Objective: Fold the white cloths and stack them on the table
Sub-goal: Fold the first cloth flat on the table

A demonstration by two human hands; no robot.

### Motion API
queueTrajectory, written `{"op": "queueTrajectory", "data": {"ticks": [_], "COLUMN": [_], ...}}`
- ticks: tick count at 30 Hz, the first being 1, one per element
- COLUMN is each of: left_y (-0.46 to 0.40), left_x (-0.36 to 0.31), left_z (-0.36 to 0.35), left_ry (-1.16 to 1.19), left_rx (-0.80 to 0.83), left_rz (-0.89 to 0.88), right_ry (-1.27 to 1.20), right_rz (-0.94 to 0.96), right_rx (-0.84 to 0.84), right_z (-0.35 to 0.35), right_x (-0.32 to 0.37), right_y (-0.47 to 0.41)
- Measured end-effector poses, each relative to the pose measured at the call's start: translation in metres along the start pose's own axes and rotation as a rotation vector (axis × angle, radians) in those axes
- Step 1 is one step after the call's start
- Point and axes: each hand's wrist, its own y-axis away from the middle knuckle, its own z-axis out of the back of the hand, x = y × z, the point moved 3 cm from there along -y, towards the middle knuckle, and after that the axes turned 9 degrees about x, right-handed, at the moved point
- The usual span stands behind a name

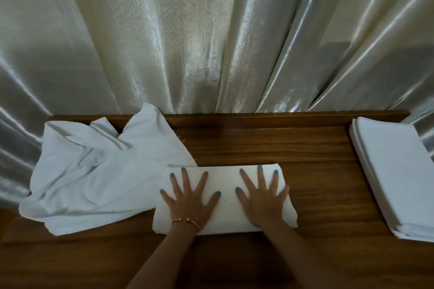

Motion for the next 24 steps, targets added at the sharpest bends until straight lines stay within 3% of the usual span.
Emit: {"op": "queueTrajectory", "data": {"ticks": [3,9,13,16,18,21,24], "left_y": [0.002,0.002,0.01,0.009,0.012,0.028,0.037], "left_x": [0.002,0.004,0.011,0.013,0.017,0.03,0.038], "left_z": [-0.003,-0.004,-0.009,-0.01,-0.005,0.007,0.011], "left_ry": [-0.004,0.018,0.063,0.073,0.13,0.388,0.503], "left_rx": [0.032,0.015,-0.016,0.028,-0.032,-0.225,-0.119], "left_rz": [0.032,0.049,0.129,0.114,0.117,0.341,0.589], "right_ry": [-0.006,-0.014,-0.23,-0.242,-0.337,-0.537,-0.718], "right_rz": [-0.04,-0.087,-0.374,-0.344,-0.347,-0.467,-0.663], "right_rx": [0.063,0.008,-0.055,0.003,-0.111,-0.247,-0.109], "right_z": [-0.004,-0.008,-0.012,-0.008,0.003,0.016,0.025], "right_x": [-0.018,-0.023,-0.038,-0.037,-0.037,-0.04,-0.047], "right_y": [-0.001,-0.001,0.007,0.008,0.011,0.018,0.015]}}
